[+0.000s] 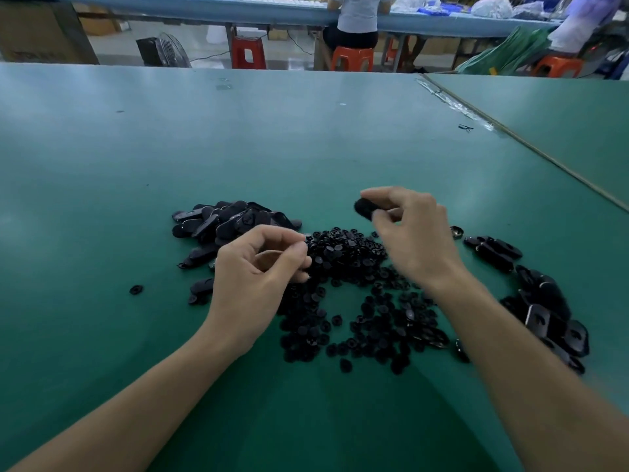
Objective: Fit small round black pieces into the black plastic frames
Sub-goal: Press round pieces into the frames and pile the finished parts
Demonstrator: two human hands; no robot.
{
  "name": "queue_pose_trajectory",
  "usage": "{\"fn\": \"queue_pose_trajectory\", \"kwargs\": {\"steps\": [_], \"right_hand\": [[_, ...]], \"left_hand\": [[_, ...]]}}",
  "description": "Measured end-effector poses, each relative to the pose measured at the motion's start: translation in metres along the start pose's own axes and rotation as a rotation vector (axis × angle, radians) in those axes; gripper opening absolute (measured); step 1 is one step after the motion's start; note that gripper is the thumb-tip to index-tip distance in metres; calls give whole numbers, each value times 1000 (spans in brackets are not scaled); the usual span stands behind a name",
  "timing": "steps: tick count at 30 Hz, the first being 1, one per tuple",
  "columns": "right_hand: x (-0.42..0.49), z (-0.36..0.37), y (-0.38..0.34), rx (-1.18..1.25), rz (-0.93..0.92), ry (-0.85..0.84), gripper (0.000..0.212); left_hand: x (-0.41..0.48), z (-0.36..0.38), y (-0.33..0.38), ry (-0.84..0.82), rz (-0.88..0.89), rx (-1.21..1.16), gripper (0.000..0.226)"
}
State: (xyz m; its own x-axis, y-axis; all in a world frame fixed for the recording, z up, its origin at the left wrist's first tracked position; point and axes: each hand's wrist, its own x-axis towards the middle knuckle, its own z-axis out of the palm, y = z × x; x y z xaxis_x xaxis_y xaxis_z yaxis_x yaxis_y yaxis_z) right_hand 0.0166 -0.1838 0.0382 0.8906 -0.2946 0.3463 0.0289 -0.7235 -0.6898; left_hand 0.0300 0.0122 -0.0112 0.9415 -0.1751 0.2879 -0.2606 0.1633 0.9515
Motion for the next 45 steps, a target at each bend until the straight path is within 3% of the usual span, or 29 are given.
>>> {"fn": "queue_pose_trajectory", "kwargs": {"steps": [3, 8, 21, 25, 29, 32, 37, 45], "right_hand": [[-22, 7, -11, 236, 16, -100, 34], [-42, 14, -13, 638, 70, -210, 35], [-60, 25, -3, 668, 74, -69, 20], [-62, 27, -4, 589, 41, -46, 21], [-65, 27, -2, 216, -54, 60, 19], [-67, 27, -1, -28, -116, -36, 18], [-71, 26, -5, -182, -163, -240, 18], [-70, 27, -9, -261, -145, -300, 17]], "left_hand": [[-3, 1, 3, -30, -16, -27, 8], [-4, 2, 7, -76, -42, 10, 24], [-4, 0, 4, -123, 10, 71, 21], [-3, -1, 3, -120, 5, 39, 19], [-1, -1, 2, -63, -5, -10, 23], [-1, 1, 3, -21, -23, -55, 24], [-2, 2, 3, 7, -32, -62, 18], [-2, 2, 4, 1, -34, -36, 20]]}}
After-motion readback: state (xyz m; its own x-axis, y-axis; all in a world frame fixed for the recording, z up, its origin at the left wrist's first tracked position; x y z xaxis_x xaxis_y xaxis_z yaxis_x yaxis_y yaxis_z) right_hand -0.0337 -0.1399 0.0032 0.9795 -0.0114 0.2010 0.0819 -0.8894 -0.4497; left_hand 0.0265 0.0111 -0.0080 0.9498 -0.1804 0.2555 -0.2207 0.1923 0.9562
